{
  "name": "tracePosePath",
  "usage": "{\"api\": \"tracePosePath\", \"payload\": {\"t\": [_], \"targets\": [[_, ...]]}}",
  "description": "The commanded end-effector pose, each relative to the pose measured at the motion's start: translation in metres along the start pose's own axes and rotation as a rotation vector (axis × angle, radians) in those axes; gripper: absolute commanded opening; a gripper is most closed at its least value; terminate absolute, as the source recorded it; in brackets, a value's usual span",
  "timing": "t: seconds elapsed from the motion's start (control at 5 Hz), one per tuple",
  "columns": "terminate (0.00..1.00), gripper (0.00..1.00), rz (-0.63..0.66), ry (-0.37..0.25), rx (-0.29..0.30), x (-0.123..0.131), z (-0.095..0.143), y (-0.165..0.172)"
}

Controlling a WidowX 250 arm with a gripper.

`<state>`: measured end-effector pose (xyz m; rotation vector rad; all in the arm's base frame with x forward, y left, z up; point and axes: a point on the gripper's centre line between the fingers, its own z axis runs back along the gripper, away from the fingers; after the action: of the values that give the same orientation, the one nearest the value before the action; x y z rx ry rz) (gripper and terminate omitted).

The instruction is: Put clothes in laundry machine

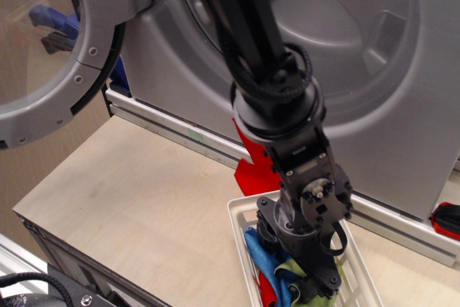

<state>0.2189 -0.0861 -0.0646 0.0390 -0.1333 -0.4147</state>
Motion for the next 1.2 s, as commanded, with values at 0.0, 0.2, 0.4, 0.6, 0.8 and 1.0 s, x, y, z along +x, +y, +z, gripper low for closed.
{"api": "tracePosePath", "payload": {"t": [0.0, 0.2, 0.4, 0.6, 0.8, 1.0], "targets": [[0.0, 0.0, 0.04, -0.017, -0.03, -0.001, 0.005, 0.003], [0.0, 0.0, 0.044, -0.034, -0.015, 0.001, 0.012, 0.005], [0.0, 0.0, 0.064, -0.083, -0.002, 0.003, 0.033, 0.007], [0.0, 0.0, 0.105, -0.131, -0.002, 0.006, 0.059, 0.012], [0.0, 0.0, 0.129, -0.173, -0.006, 0.006, 0.089, 0.014], [0.0, 0.0, 0.18, -0.237, -0.001, 0.007, 0.124, 0.023]]}}
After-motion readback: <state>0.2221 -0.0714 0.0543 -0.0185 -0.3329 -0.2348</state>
